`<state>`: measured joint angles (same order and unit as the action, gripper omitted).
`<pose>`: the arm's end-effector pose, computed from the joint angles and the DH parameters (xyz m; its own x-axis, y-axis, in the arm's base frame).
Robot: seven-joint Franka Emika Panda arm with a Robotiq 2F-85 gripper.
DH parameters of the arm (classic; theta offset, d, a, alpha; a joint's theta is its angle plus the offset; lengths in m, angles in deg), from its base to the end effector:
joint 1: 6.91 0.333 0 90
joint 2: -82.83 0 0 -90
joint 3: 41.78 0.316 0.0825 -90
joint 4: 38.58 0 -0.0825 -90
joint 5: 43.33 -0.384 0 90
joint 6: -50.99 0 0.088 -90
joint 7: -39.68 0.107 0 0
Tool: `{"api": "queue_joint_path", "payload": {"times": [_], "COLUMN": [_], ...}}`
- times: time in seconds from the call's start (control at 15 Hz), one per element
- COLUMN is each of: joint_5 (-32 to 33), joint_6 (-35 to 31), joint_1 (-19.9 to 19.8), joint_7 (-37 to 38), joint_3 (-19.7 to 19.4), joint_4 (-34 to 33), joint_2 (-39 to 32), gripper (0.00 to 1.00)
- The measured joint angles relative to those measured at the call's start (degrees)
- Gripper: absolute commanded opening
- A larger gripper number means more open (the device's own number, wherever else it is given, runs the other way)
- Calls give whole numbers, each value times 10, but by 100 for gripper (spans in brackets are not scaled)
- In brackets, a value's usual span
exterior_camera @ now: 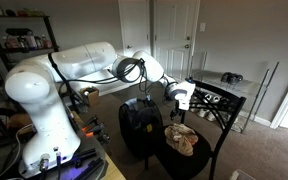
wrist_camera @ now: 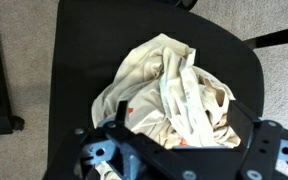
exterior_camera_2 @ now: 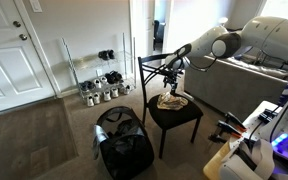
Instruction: Put the peach shirt in the laundry basket
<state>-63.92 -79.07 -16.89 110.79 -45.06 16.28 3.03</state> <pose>0.7226 -0.1457 -0.0158 -0.1001 -0.9709 -0.2176 -0.9950 0.0965 0.0272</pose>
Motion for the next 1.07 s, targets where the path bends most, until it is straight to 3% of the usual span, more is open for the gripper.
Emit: {"api": "queue_joint_path", "payload": {"times": [0.27,1.07], "joint_5": [0,6], "joint_6": [2,9], "joint_1": [-11,-24], "joint_7": [16,99], "joint_3": [-2,-17], "joint_4": [-35,0], "joint_2": [-50,-58], "gripper": [100,100]}}
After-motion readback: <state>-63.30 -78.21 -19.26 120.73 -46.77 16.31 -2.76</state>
